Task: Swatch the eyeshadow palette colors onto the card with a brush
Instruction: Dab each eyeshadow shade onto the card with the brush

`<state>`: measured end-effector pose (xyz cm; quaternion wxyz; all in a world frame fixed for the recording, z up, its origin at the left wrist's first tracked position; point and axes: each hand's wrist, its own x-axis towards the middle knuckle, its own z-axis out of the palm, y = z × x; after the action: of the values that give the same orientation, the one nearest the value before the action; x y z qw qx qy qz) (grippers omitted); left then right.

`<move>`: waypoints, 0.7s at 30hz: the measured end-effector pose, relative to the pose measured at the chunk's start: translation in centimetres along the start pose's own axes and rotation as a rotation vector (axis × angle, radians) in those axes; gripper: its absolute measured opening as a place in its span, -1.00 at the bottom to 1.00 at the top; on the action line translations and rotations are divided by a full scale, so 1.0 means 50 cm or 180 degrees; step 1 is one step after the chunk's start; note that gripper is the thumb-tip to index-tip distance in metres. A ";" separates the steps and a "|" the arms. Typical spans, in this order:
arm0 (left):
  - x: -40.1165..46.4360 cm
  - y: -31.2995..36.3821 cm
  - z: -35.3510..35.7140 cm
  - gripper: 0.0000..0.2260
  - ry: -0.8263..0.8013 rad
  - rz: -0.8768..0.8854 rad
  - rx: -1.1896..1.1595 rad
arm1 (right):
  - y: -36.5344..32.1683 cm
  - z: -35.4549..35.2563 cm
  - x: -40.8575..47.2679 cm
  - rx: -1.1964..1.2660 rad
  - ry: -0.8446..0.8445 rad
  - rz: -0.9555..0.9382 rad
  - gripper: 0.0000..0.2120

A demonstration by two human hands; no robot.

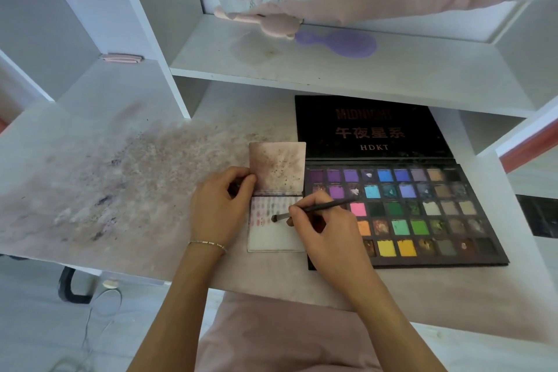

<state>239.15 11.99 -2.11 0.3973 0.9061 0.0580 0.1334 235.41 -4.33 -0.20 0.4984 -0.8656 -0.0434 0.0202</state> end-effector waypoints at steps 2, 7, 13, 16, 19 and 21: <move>0.000 0.001 -0.001 -0.90 -0.0010 0.0008 -0.0004 | 0.000 -0.002 -0.002 -0.0008 -0.0022 -0.0004 -0.91; 0.000 0.003 -0.001 -0.90 -0.0008 0.0023 -0.0006 | -0.002 -0.001 -0.002 0.0008 0.0006 0.0024 -0.92; 0.000 0.004 -0.001 -0.90 -0.0004 0.0030 0.0035 | -0.002 -0.002 -0.003 0.0036 -0.0014 0.0022 -0.91; 0.000 0.004 -0.001 -0.90 -0.0003 0.0035 0.0051 | -0.003 -0.001 -0.002 0.0027 0.0003 0.0014 -0.88; -0.002 0.005 -0.003 -0.90 -0.0001 0.0063 0.0046 | -0.003 -0.003 -0.003 -0.0002 -0.0052 -0.0008 -0.88; -0.002 0.005 -0.003 -0.90 0.0000 0.0065 0.0045 | -0.003 -0.002 -0.003 0.0005 -0.0052 -0.0038 -0.87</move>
<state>239.00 11.90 -1.82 0.3896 0.9094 0.0498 0.1371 235.27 -4.35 -0.01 0.4988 -0.8648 -0.0527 0.0243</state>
